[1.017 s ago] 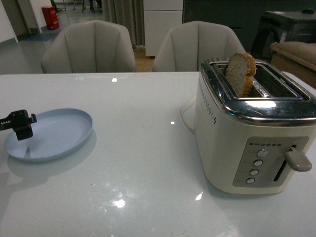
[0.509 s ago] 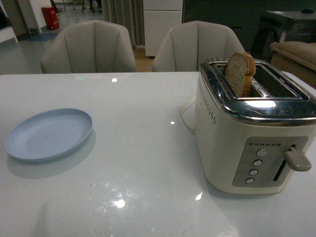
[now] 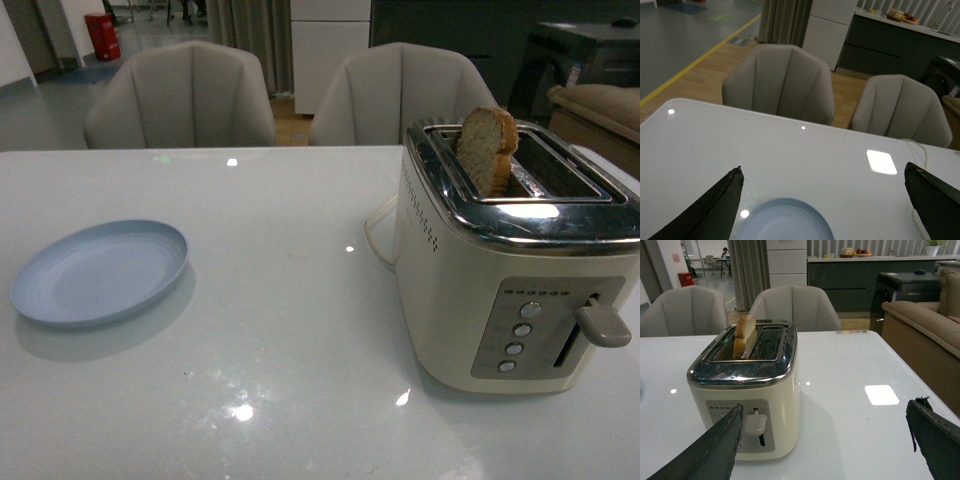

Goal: Left arm holds plate, right arm toasts bread

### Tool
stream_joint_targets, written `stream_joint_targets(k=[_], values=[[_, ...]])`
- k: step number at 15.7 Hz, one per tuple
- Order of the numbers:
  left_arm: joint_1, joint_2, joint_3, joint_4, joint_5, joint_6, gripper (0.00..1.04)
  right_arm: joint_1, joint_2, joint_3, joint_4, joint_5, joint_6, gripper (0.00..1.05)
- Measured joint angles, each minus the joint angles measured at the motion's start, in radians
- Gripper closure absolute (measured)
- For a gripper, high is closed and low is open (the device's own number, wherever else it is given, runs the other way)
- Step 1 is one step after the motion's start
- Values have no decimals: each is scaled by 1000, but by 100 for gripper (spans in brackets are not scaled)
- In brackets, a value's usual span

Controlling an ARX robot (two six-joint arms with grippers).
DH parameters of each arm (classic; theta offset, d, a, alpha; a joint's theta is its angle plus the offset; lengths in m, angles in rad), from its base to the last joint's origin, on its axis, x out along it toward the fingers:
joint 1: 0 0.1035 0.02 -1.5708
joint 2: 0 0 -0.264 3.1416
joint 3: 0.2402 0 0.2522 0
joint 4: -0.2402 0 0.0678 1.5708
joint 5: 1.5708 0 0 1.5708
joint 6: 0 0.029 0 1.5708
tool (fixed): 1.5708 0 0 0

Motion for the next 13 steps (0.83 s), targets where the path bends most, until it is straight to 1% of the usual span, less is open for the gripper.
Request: stream_joint_targets(k=[4,5,6,7,9,10,11,12,13], values=[[5,-15,-15,-23,7,3,7,0,0,0,0,0,0,6],[2,-13,-37,56,9,32,11,0,0,0,0,0,0,6],[-7,-32,-92,148,-1,85,20,0,0,0,0,0,0,6],[-24,-74,-168,201,-17,135,29,0,0,0,0,0,0,6],[-63,-161,-301,257,-43,187,46,0,0,0,0,0,0,6],[-87,-234,-427,314,-60,211,68,0,0,0,0,0,0,6],[-100,-301,-552,340,-87,214,94,0,0,0,0,0,0,6],[-108,-335,-591,346,-94,212,104,0,0,0,0,0,0,6],[-122,-375,-629,352,-106,217,103,0,0,0,0,0,0,6]])
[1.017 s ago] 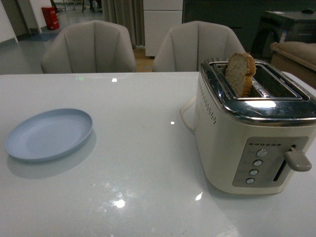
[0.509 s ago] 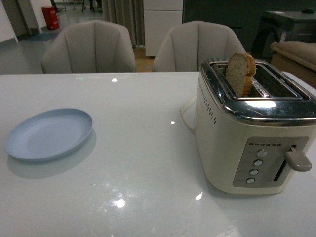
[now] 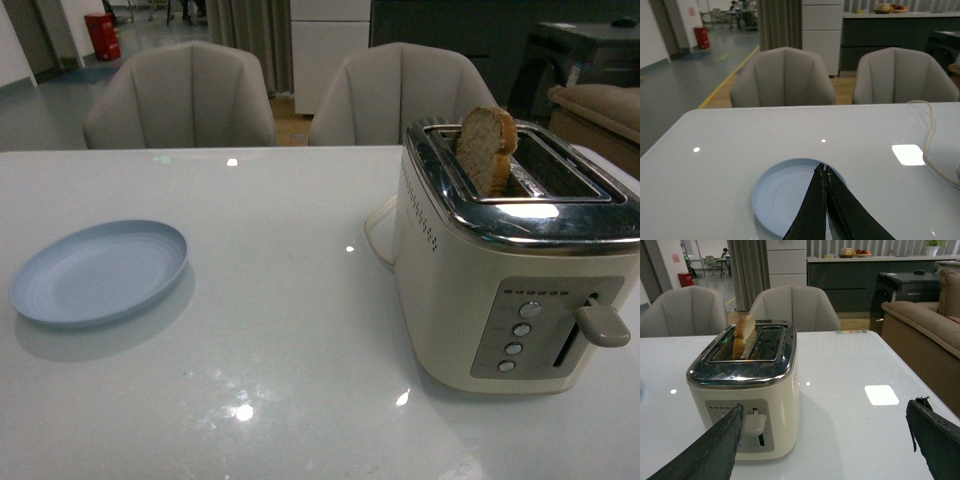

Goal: Left arm holds plate, right arm toasts bread

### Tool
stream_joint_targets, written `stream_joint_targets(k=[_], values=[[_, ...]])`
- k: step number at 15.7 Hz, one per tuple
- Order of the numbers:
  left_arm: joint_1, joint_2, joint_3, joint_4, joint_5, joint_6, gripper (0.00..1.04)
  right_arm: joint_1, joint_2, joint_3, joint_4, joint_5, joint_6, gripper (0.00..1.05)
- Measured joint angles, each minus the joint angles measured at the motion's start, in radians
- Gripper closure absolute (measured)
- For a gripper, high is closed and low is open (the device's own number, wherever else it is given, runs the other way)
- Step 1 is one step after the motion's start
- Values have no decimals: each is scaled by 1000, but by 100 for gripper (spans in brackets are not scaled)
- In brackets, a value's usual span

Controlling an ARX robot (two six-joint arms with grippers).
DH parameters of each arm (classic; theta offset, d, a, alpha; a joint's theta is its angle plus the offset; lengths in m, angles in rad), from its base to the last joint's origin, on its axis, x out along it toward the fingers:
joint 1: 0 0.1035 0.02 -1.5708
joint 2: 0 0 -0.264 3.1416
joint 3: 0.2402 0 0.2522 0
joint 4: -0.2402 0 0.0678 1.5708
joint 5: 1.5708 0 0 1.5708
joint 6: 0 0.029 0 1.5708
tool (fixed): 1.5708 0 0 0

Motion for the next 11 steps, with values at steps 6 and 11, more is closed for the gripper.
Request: stream_joint_targets(k=[6,11], values=[[-58,-215,-159,-56,-61,0,103,0,0,0,0,0,0,6],[-59,-317,-205,-116,-61,0,103,0,0,0,0,0,0,6]])
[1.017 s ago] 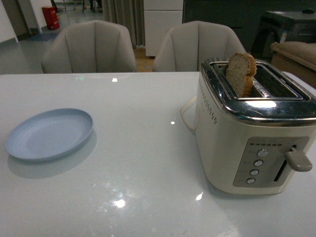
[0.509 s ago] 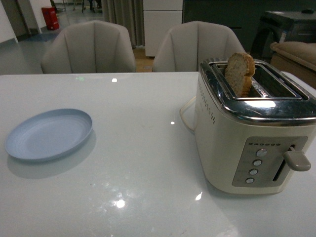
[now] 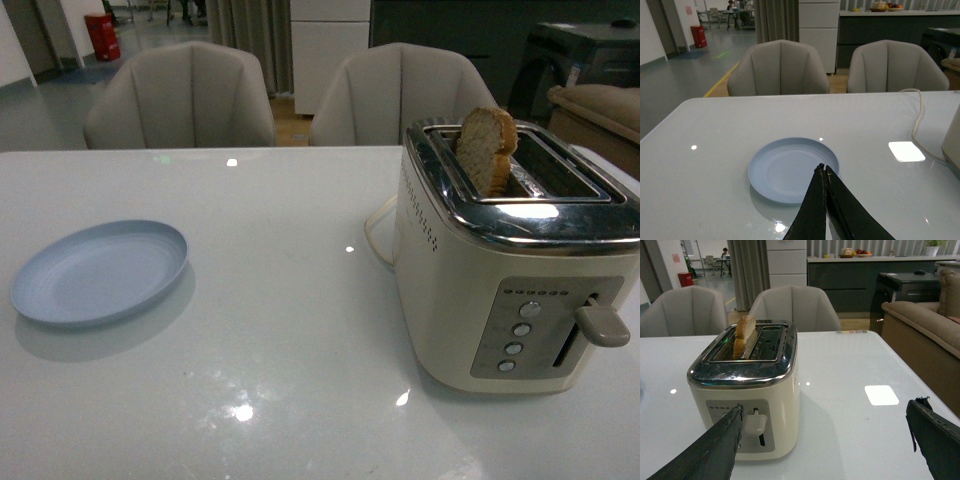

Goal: Left arm holds plate, right arm toasts bread

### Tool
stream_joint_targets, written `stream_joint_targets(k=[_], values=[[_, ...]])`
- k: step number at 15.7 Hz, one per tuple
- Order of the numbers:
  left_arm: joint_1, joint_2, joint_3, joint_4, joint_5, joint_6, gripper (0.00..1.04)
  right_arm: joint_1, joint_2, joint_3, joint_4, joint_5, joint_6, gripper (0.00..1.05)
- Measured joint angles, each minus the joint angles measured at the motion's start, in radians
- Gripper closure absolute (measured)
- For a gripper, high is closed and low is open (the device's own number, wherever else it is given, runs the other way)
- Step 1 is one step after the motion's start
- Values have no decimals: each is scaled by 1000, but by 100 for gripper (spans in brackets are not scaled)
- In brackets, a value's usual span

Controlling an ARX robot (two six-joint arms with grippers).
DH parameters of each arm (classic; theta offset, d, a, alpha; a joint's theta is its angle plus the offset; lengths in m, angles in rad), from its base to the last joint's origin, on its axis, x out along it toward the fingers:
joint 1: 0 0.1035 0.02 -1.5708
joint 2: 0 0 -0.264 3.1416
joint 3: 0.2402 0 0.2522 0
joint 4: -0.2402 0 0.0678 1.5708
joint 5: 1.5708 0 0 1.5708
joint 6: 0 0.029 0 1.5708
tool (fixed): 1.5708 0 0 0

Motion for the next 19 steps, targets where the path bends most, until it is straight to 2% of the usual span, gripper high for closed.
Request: stream_joint_targets(k=[5,6,14,16,17,19], values=[[0,-120,-31,-89,0,0,103,0,0,0,0,0,0,6],[0,-131,-61,-38,0,0,103,0,0,0,0,0,0,6],[0,-378,-65,-293,0,0,103,0,0,0,0,0,0,6],[0,-510,-62,-444,-1,0,103,0,0,0,0,0,0,6],[0,-617,-64,-578,2,0,103,0,0,0,0,0,0,6],[0,-641,-64,-573,0,0,103,0,0,0,1,0,0,6]])
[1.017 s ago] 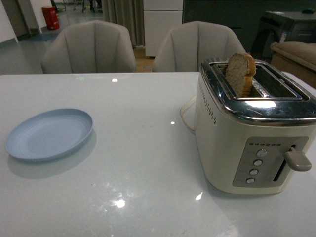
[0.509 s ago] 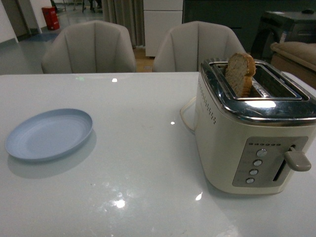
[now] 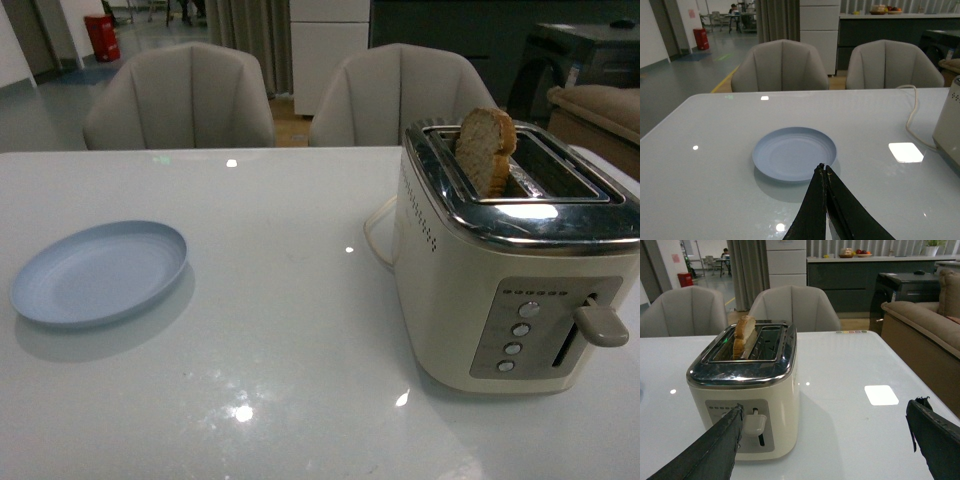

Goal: Left arm holds plate, right arm toasts bread

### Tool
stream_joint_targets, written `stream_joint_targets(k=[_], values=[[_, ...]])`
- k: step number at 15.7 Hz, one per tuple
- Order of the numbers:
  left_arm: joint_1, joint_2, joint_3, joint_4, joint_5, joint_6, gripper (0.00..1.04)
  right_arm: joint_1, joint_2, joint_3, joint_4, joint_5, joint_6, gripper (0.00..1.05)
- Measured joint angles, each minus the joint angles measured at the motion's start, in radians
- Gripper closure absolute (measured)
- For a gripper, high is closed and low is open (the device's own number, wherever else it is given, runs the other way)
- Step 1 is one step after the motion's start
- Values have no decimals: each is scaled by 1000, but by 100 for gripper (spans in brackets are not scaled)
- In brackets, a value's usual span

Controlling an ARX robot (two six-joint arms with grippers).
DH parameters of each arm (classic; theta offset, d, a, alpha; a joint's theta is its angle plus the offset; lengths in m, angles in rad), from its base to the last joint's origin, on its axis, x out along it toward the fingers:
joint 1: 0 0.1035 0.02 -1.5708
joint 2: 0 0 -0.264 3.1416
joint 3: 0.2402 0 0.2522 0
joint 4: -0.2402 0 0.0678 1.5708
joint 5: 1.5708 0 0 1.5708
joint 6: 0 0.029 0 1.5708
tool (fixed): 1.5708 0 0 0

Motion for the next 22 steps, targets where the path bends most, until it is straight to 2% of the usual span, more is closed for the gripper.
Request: stream_joint_targets(k=[5,12,14,15,22], values=[[0,0,0,4,0,0,101,0,0,0,-1,0,0,6],[0,-1,0,4,0,0,34,0,0,0,-1,0,0,6],[0,-1,0,4,0,0,11,0,0,0,-1,0,0,6],[0,0,0,4,0,1,5,0,0,0,-1,0,0,6],[0,0,0,4,0,1,7,0,0,0,-1,0,0,6]])
